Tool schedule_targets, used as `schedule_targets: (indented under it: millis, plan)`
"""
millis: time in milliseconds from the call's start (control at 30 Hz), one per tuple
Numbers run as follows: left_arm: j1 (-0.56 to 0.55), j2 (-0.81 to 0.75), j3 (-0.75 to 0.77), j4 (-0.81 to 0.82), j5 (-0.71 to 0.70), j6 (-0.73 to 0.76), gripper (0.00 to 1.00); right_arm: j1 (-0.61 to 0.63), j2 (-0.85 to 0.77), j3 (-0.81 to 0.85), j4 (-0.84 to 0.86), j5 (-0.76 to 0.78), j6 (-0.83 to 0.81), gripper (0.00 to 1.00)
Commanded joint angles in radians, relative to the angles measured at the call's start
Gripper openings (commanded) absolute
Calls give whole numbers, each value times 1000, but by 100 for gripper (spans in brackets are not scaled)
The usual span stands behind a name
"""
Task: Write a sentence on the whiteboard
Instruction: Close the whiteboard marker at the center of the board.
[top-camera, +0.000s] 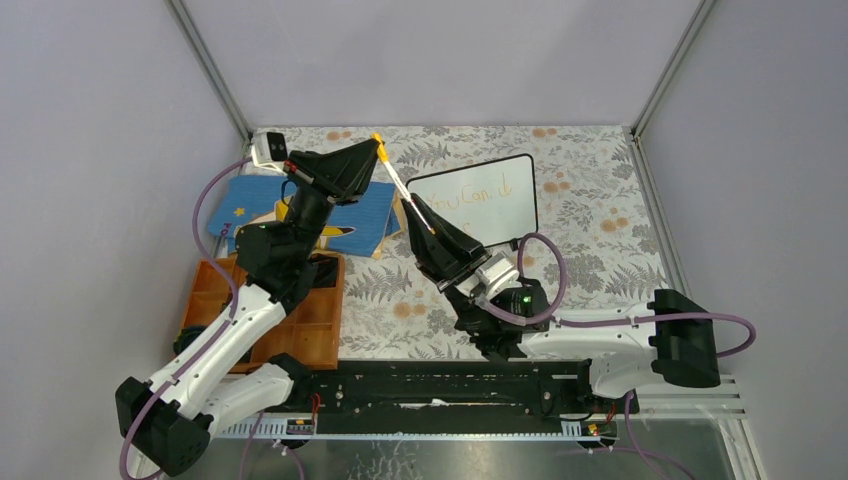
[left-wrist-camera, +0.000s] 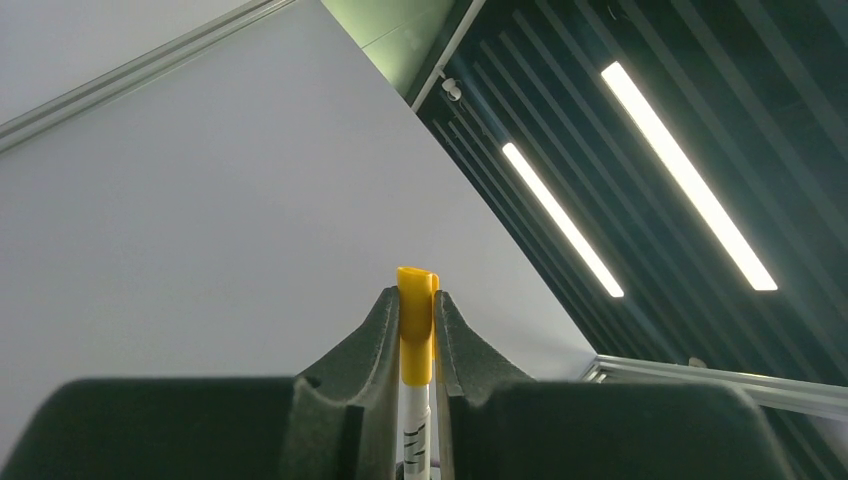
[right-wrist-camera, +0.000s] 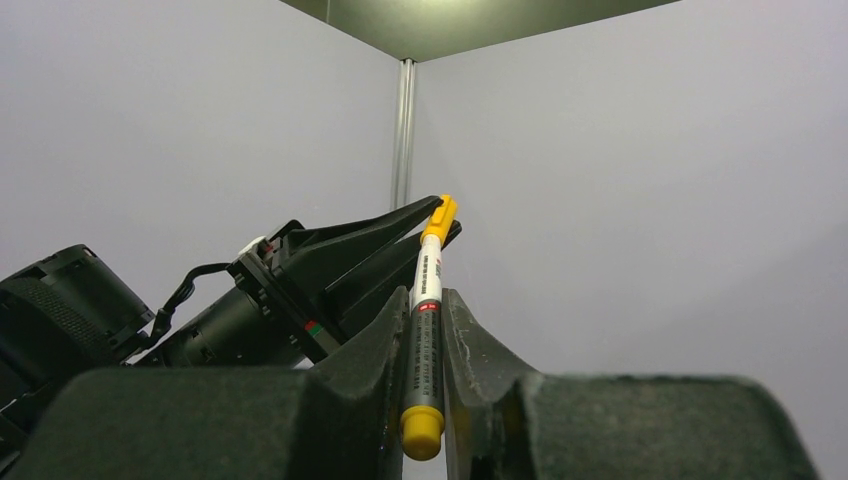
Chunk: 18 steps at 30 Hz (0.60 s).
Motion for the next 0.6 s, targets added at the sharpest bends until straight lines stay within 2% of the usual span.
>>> schedule_targets:
  millis: [0, 567]
  plan:
    - [-33, -8, 5, 16, 78, 22, 0, -1, 31, 56, 112, -11, -56, 0]
    - [-33, -65, -22, -27, 9, 67, 0, 0, 32, 72, 113, 35, -94, 0]
